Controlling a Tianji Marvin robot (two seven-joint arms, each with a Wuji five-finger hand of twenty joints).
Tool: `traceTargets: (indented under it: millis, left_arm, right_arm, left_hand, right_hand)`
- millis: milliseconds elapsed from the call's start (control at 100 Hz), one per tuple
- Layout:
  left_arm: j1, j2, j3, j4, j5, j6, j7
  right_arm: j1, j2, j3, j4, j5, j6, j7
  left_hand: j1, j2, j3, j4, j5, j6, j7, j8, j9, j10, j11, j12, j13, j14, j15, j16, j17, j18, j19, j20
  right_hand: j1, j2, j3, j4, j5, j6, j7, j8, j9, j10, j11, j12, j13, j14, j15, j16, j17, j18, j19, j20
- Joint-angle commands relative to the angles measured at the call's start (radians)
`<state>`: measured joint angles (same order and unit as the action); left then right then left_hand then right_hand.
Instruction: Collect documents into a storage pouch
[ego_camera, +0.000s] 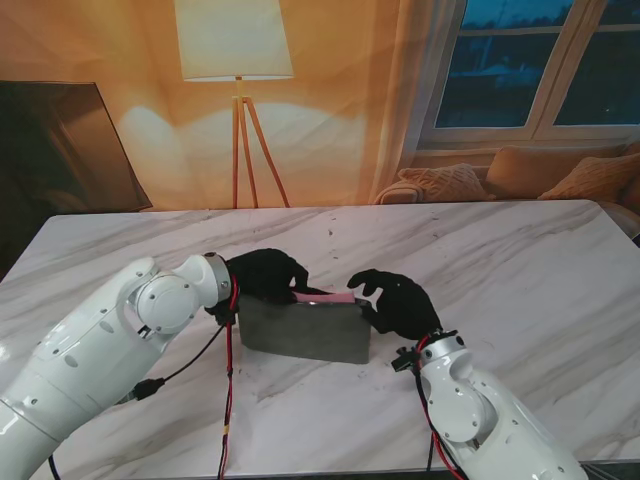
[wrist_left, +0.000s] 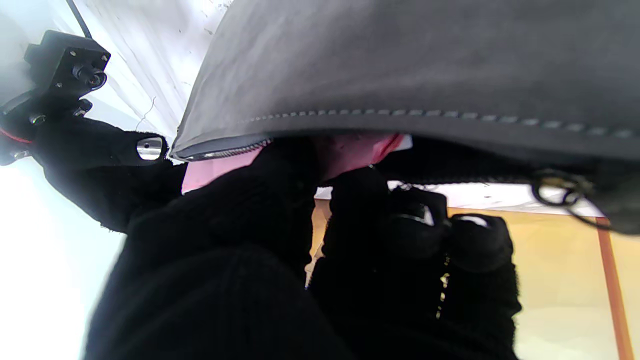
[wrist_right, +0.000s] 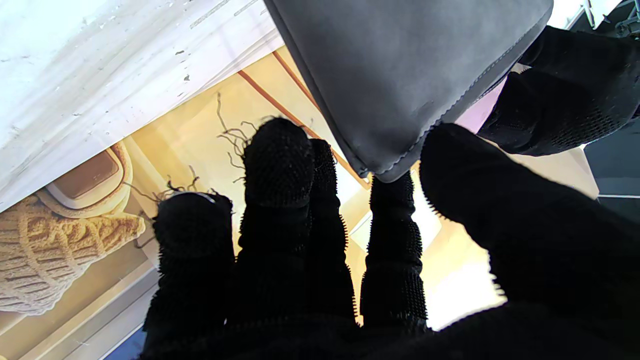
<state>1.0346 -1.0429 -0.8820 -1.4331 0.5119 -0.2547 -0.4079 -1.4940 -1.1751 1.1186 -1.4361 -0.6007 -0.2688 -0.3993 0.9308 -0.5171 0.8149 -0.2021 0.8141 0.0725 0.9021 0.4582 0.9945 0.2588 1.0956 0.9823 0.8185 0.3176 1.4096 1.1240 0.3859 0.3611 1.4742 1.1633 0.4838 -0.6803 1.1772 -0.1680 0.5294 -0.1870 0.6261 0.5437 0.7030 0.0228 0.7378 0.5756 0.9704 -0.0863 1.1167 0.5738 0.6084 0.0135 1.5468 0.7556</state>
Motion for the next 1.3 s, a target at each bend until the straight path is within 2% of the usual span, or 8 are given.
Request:
traceTargets:
  millis: [0, 530, 640, 800, 960, 1040, 1240, 1290]
  left_arm:
    - [0.005, -0.001, -0.003, 0.000, 0.006, 0.001, -0.006]
    - [0.005, 0.002, -0.007, -0.008, 0.012, 0.019, -0.020]
    - [0.005, 0.001, -0.007, -0.007, 0.015, 0.018, -0.016]
    - [0.001, 0.006, -0.001, -0.008, 0.026, 0.003, -0.029]
    - [0.000, 0.009, 0.002, -0.013, 0.009, 0.018, -0.050]
    - [-0.001, 0.009, 0.005, -0.015, -0.003, 0.027, -0.059]
    - [0.009, 0.007, -0.003, -0.017, -0.008, 0.026, -0.048]
    - [0.017, 0.005, -0.011, -0.020, 0.000, 0.026, -0.034]
  right_arm:
    - [-0.004, -0.004, -0.005, -0.004, 0.000, -0.004, 0.008]
    - [0.000, -0.005, -0.025, -0.004, 0.016, -0.059, 0.021]
    - [0.000, -0.005, -0.026, -0.003, 0.013, -0.062, 0.018]
    - [0.002, -0.004, -0.031, 0.002, 0.014, -0.052, 0.025]
    - [0.006, -0.005, -0.037, 0.010, 0.014, -0.039, 0.019]
    - [0.006, -0.006, -0.039, 0.011, 0.015, -0.033, 0.017]
    - [0.001, -0.004, -0.035, 0.004, 0.009, -0.024, 0.021]
    - [0.001, -0.003, -0.035, 0.003, 0.006, -0.023, 0.022]
  left_hand:
    - [0.005, -0.005, 0.055, 0.036, 0.019, -0.023, 0.059, -0.014, 0.035, 0.005, 0.016, -0.015, 0.057, -0.008, 0.025, -0.009, 0.004, -0.042, 0.022, 0.014]
    - [-0.103, -0.016, 0.094, 0.002, 0.002, 0.020, -0.024, -0.092, -0.009, -0.019, -0.092, -0.029, -0.022, 0.031, -0.081, -0.038, -0.054, -0.051, -0.028, -0.027]
    - [-0.128, -0.001, 0.069, 0.006, 0.004, 0.014, -0.028, -0.085, -0.059, 0.023, -0.182, -0.047, -0.088, 0.058, -0.159, -0.052, -0.109, -0.056, -0.070, -0.049]
    - [-0.148, 0.003, 0.048, 0.010, 0.013, -0.006, -0.036, -0.096, -0.201, 0.012, -0.375, -0.056, -0.248, 0.055, -0.342, -0.098, -0.241, -0.085, -0.166, -0.136]
    - [-0.112, 0.045, -0.013, 0.011, -0.014, -0.022, -0.124, -0.089, -0.362, 0.007, -0.527, -0.304, -0.379, 0.047, -0.549, -0.186, -0.358, -0.094, -0.229, -0.233]
    - [-0.066, 0.064, -0.037, -0.003, 0.009, -0.021, -0.108, -0.090, -0.383, 0.000, -0.539, -0.331, -0.401, 0.042, -0.585, -0.211, -0.382, -0.098, -0.240, -0.258]
    - [-0.098, 0.083, -0.086, 0.028, 0.009, -0.003, -0.100, -0.100, -0.376, 0.003, -0.553, -0.364, -0.395, 0.047, -0.621, -0.249, -0.389, -0.089, -0.248, -0.288]
    - [-0.078, 0.069, -0.063, 0.015, 0.015, -0.003, -0.090, -0.099, -0.366, -0.001, -0.544, -0.364, -0.384, 0.045, -0.611, -0.247, -0.380, -0.090, -0.237, -0.287]
  right_hand:
    - [0.010, -0.016, 0.048, 0.036, -0.049, -0.055, 0.003, 0.011, -0.046, -0.021, -0.005, -0.002, -0.019, -0.021, -0.006, 0.007, -0.007, -0.015, 0.002, 0.002]
    - [0.059, -0.052, 0.059, -0.025, -0.062, -0.177, 0.066, 0.100, -0.091, -0.044, -0.021, -0.016, -0.070, -0.011, -0.064, -0.037, -0.049, -0.004, -0.058, -0.007]
    - [0.065, -0.055, 0.060, -0.034, -0.013, -0.163, 0.100, 0.121, -0.088, -0.042, -0.021, -0.015, -0.073, -0.008, -0.073, -0.042, -0.053, -0.002, -0.067, -0.004]
    - [0.066, -0.062, 0.064, -0.038, -0.011, -0.139, 0.095, 0.125, -0.088, -0.041, -0.022, -0.015, -0.075, -0.007, -0.079, -0.044, -0.054, 0.001, -0.071, 0.000]
    - [0.075, -0.066, 0.065, -0.049, -0.017, -0.112, 0.081, 0.118, -0.082, -0.040, -0.016, -0.012, -0.066, -0.008, -0.076, -0.046, -0.047, -0.004, -0.068, 0.004]
    - [0.068, -0.065, 0.066, -0.048, -0.017, -0.099, 0.083, 0.117, -0.081, -0.037, -0.013, -0.011, -0.062, -0.009, -0.069, -0.045, -0.044, -0.005, -0.063, 0.006]
    - [0.040, -0.048, 0.066, -0.014, 0.060, -0.059, 0.111, 0.115, -0.077, -0.026, -0.011, -0.012, -0.060, -0.013, -0.060, -0.039, -0.045, -0.005, -0.055, 0.008]
    - [0.047, -0.055, 0.047, -0.056, 0.082, -0.056, 0.151, 0.066, -0.074, -0.024, -0.010, -0.012, -0.059, -0.015, -0.060, -0.027, -0.044, -0.004, -0.051, 0.007]
